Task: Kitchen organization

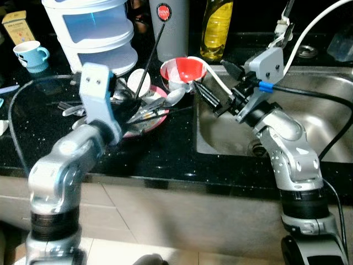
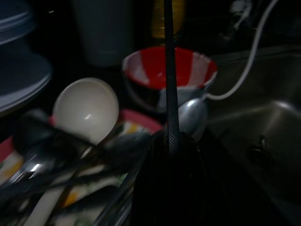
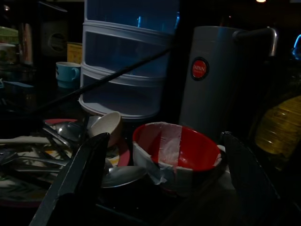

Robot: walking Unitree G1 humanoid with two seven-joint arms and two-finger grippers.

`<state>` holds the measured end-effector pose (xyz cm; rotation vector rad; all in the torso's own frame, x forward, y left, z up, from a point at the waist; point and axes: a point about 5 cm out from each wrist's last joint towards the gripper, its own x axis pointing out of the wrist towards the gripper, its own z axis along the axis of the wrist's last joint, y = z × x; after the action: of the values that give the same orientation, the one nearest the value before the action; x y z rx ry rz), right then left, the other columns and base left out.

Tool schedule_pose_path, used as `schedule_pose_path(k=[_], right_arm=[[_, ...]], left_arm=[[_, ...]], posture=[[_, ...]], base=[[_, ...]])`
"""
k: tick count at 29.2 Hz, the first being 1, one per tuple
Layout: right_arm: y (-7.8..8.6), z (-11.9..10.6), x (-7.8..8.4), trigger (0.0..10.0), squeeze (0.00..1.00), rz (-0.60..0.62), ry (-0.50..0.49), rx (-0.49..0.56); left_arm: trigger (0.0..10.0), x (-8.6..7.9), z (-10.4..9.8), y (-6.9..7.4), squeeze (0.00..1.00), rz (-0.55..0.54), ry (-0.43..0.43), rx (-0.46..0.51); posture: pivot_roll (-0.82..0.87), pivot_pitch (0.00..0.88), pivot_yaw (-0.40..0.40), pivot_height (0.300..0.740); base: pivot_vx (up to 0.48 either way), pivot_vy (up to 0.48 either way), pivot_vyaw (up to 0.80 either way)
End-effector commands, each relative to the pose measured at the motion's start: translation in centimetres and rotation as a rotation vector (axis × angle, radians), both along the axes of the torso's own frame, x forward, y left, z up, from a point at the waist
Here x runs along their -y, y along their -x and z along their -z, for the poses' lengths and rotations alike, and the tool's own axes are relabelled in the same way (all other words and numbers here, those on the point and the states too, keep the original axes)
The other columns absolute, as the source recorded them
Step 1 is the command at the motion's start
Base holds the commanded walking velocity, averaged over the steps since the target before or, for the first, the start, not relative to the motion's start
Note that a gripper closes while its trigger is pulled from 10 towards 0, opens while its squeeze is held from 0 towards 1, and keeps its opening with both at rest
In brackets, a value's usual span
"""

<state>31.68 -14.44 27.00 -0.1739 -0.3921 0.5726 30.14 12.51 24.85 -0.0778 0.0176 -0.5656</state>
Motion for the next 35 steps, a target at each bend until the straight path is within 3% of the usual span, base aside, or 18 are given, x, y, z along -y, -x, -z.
schedule_pose_path(k=[1,6,9,10,13,18,19,20,21,26,30,31,34,35], right_arm=[[-0.1,-0.1,0.1,10.0,0.0,0.011,-0.005,0.009],[0.0,-0.2,0.1,10.0,0.0,0.019,-0.012,0.013],[-0.1,-0.2,0.2,10.0,0.0,0.031,-0.018,0.015],[-0.1,-0.2,0.3,10.0,0.0,0.034,-0.02,0.015],[-0.2,-0.8,1.1,10.0,0.0,0.076,-0.055,0.019],[-0.5,-0.7,2.9,10.0,0.0,0.163,-0.017,0.013],[-0.5,-0.4,3.4,10.0,0.0,0.183,-0.002,-0.006],[-0.5,-0.4,3.4,10.0,0.0,0.183,-0.002,-0.006],[-0.4,0.1,3.8,10.0,0.0,0.191,0.025,-0.038],[0.3,1.9,4.9,10.0,0.0,0.194,0.119,-0.11],[0.7,2.5,5.9,10.0,0.0,0.202,0.18,-0.138],[0.8,2.4,5.9,10.0,0.0,0.196,0.181,-0.128],[0.8,1.9,5.5,10.0,0.0,0.178,0.167,-0.1],[0.8,1.7,5.1,10.0,0.0,0.162,0.153,-0.086]], left_arm=[[10.0,1.1,0.0,-0.4,0.0,0.057,-0.03,0.013],[10.0,4.9,0.9,-0.4,0.0,0.223,-0.096,-0.008],[10.0,7.2,1.9,-0.5,0.0,0.282,-0.089,-0.054],[10.0,7.6,2.1,-0.6,0.0,0.291,-0.09,-0.063],[10.0,9.2,3.7,-3.0,0.0,0.228,-0.087,-0.174],[10.0,10.3,3.2,-3.9,0.0,0.245,-0.079,-0.168],[10.0,10.6,3.2,-4.1,0.72,0.245,-0.09,-0.163],[10.0,10.6,3.2,-4.1,0.72,0.245,-0.09,-0.163],[10.0,10.8,3.2,-4.3,1.0,0.245,-0.097,-0.163],[10.0,11.3,3.0,-4.4,1.0,0.285,-0.091,-0.138],[10.0,11.6,1.5,-4.2,1.0,0.346,-0.021,-0.05],[10.0,11.2,0.6,-4.2,0.0,0.342,-0.013,-0.007],[10.0,10.1,-0.6,-4.6,0.0,0.279,-0.047,0.067],[10.0,9.0,-1.1,-5.0,0.0,0.186,-0.147,0.124]], posture=[[0.14,0.0,0.099,0.74],[0.14,0.0,0.106,0.74],[0.14,0.0,0.106,0.74],[0.14,0.0,0.106,0.74],[0.11,0.0,0.114,0.74],[0.1,0.0,0.119,0.74],[0.09,0.0,0.127,0.74],[0.09,0.0,0.127,0.74],[0.09,0.0,0.129,0.74],[0.08,0.0,0.128,0.74],[0.08,0.0,0.126,0.74],[0.07,0.0,0.128,0.74],[0.08,0.0,0.128,0.74],[0.08,0.0,0.128,0.74]], base=[[0.0,0.0,0.0],[0.0,0.0,0.0],[0.0,0.0,0.0],[0.0,0.0,0.0],[0.0,0.0,0.0],[0.0,0.0,0.0],[0.0,0.0,0.0],[0.0,0.0,0.0],[0.0,0.0,0.0],[0.0,0.0,0.0],[0.0,0.0,0.0],[0.0,0.0,0.0],[0.0,0.0,0.0],[0.0,0.0,0.0]])
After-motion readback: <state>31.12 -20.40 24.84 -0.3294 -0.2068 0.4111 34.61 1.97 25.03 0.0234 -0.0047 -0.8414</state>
